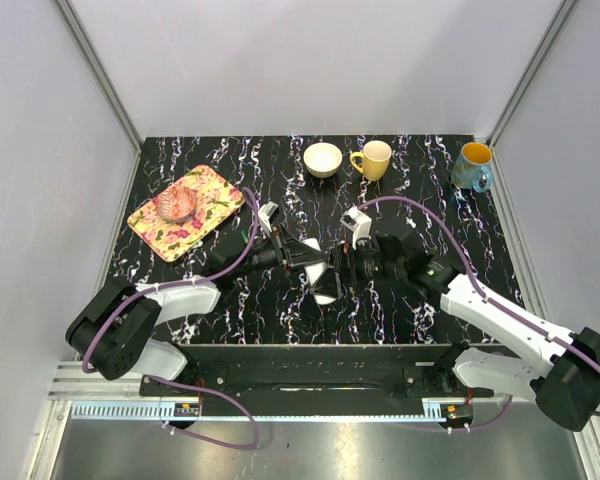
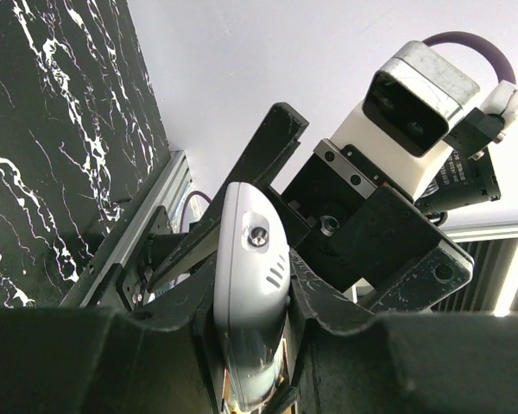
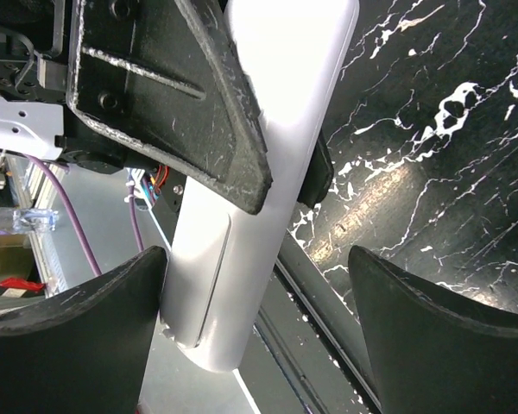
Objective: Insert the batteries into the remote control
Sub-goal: Load the battery cover into the remote control.
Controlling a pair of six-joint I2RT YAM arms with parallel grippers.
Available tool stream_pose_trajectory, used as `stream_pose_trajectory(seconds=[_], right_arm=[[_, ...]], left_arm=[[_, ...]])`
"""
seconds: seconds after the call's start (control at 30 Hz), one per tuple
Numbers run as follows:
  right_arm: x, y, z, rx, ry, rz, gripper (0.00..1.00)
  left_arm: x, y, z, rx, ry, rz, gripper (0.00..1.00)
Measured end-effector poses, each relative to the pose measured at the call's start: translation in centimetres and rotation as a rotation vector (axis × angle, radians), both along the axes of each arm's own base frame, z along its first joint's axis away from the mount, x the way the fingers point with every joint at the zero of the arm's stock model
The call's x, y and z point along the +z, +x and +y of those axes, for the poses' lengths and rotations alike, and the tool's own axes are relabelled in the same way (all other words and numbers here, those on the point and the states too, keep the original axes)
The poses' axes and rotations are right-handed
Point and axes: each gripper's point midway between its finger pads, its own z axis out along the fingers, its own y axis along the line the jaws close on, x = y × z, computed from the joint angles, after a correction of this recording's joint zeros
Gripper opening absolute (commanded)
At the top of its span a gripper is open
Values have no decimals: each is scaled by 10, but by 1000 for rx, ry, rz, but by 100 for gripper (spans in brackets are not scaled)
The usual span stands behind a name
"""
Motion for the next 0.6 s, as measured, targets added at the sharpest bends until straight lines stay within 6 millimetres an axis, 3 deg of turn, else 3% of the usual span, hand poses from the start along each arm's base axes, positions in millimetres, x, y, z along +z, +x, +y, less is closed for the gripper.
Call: stream_pose_trajectory(seconds=[0.37, 0.6], right_arm=[[9, -8, 7, 23, 68, 56, 97], [24, -1, -1, -10, 131, 57, 86]], left_arm=[[0, -2, 1, -1, -9, -8, 0], [2, -1, 0, -2, -19, -15, 0]])
